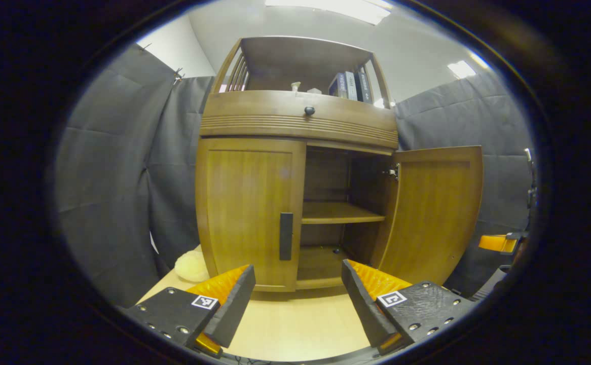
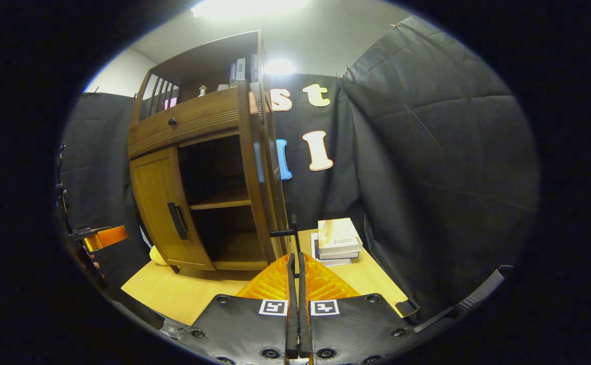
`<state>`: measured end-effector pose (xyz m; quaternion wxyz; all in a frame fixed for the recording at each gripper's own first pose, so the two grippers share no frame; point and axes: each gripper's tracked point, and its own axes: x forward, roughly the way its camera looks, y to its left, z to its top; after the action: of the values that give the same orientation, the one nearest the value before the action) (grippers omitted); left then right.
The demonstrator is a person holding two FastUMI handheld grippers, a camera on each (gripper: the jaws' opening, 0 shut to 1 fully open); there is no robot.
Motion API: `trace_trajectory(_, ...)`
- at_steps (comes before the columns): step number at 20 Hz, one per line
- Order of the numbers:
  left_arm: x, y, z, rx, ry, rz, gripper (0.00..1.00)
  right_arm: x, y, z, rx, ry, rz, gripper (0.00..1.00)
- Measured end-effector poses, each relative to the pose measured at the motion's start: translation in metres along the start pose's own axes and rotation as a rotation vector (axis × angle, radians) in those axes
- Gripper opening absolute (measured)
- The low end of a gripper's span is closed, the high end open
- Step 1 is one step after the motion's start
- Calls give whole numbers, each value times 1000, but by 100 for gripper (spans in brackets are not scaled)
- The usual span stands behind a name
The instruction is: Open the right door of the double-door shoe cabinet with the right hand, and open the left door with the left hand.
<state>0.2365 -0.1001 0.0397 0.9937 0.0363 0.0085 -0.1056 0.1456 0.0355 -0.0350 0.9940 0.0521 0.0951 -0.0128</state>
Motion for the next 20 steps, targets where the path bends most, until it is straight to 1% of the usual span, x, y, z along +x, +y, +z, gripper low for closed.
trace_trajectory(1, 3, 10, -2, 1, 6, 0, 100, -5, 14, 3, -5, -4, 3, 2)
trace_trajectory(2, 4, 20, -3, -1, 6, -3, 98, -9, 29, 6, -10, -15, 13, 2)
trace_trajectory(3, 4, 28, -3, -7, 0, -9, 100, -13, 47, 11, -22, -33, 27, 2)
trace_trajectory(5, 6, 45, -7, -15, -1, -17, 100, -16, 78, 16, -39, -60, 46, 2)
trace_trajectory(6, 9, 52, -10, -13, 1, -15, 94, -12, 88, 16, -32, -62, 39, 2)
trace_trajectory(7, 11, 59, -11, -14, 0, -12, 100, -7, 98, 15, -20, -56, 39, 2)
trace_trajectory(8, 15, 63, -12, -23, 0, -12, 100, 0, 110, 14, -10, -49, 52, 0)
trace_trajectory(9, 18, 66, -12, -37, -2, -14, 100, 7, 121, 18, 0, -47, 76, 2)
trace_trajectory(11, 20, 69, -12, -60, -6, -21, 100, 20, 134, 23, -6, -52, 86, 27)
trace_trajectory(14, 33, 73, -13, -53, -6, -15, 100, 36, 143, 27, -43, -91, 91, 100)
trace_trajectory(17, 56, 70, -11, -27, -4, -23, 100, 60, 160, 18, -35, -66, 143, 98)
trace_trajectory(18, 66, 69, -9, -15, -3, -23, 100, 65, 164, 15, -35, -63, 155, 93)
trace_trajectory(19, 76, 69, -8, -8, -1, -21, 100, 71, 166, 14, -39, -60, 161, 98)
trace_trajectory(20, 86, 68, -7, -5, 0, -20, 100, 79, 168, 13, -45, -58, 164, 98)
